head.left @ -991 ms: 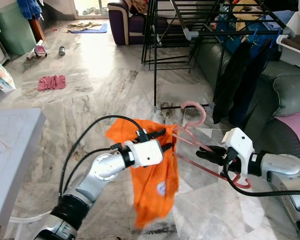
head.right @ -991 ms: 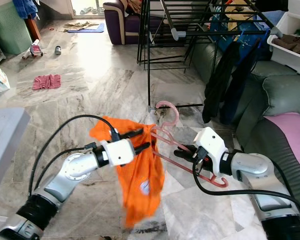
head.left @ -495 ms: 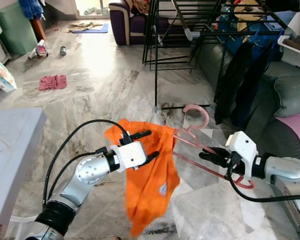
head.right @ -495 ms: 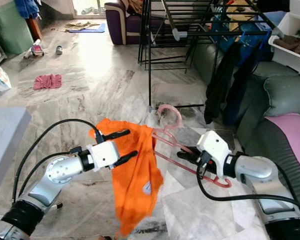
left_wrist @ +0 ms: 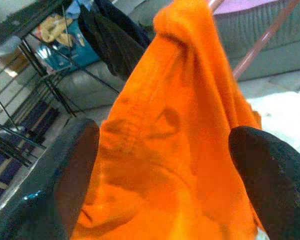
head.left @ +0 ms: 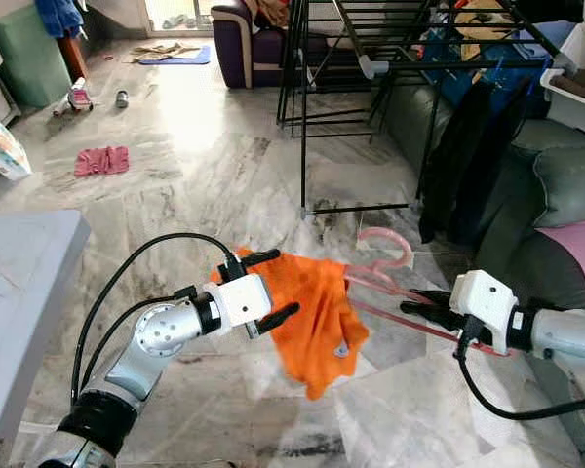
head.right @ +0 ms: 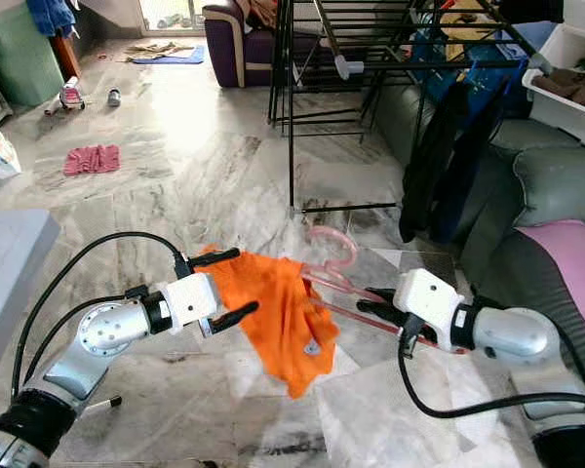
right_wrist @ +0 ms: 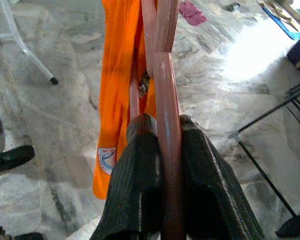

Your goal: Hang hanger

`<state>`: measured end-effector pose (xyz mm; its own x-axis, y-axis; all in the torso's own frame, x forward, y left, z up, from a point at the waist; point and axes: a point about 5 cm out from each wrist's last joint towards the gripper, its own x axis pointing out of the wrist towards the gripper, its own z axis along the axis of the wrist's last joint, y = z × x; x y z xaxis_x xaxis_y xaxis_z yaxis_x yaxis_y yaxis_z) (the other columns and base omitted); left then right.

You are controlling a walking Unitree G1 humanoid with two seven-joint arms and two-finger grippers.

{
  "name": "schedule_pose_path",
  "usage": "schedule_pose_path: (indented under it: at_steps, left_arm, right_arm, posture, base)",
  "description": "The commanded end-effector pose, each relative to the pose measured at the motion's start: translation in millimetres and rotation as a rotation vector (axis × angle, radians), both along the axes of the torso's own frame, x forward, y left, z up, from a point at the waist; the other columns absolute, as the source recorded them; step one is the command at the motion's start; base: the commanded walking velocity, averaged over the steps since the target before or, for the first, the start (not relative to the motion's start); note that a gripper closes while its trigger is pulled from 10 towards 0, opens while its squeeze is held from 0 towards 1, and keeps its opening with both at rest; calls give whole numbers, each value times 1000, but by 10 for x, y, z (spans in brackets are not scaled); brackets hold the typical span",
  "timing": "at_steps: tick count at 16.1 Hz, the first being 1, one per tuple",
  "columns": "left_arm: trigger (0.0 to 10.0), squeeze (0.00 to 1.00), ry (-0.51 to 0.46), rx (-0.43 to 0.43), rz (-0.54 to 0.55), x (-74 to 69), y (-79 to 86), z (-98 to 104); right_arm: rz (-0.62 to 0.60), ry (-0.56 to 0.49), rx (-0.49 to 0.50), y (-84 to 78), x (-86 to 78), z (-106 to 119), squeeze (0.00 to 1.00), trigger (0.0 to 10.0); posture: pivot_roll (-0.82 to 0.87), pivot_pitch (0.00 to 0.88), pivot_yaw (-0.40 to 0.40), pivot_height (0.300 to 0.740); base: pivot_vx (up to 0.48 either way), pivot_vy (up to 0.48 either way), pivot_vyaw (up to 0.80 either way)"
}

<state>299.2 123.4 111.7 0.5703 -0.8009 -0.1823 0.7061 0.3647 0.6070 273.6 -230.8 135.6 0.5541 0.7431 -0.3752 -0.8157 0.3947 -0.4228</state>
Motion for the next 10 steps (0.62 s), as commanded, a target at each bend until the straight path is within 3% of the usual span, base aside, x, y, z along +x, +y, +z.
schedule_pose_path:
  at_steps: [1,5,6,7,9,10]
  left_arm:
    - [10000,1000,-5,33,-32,18,-38,2]
    - [10000,1000,10,46,-54,126,-130,37]
    - [10000,855,26,59,-69,178,-165,51]
    - [10000,0,45,79,-85,221,-196,52]
    - [0,0,110,85,-127,232,-225,6]
    - [0,0,137,117,-153,227,-226,-35]
  right_arm:
    - [41,-25,5,-11,-6,80,0,10000]
    - [99,-62,-51,-19,-30,131,0,10000]
    - [100,-92,-65,-27,-7,158,0,10000]
    - [95,-120,-72,-31,19,187,0,10000]
    - [85,-146,-69,-23,58,212,0,10000]
    - [95,-158,-84,-14,63,217,0,10000]
  posture:
    - [7,72,-22,740]
    - [-3,71,-20,740]
    - [-4,70,-17,740]
    - [-5,70,-16,740]
    - [-14,67,-13,740]
    - [-18,68,-12,740]
  base:
    - [0,0,0]
    - [0,0,0]
    - [0,0,0]
    - [0,0,0]
    - [0,0,0]
    - [0,0,0]
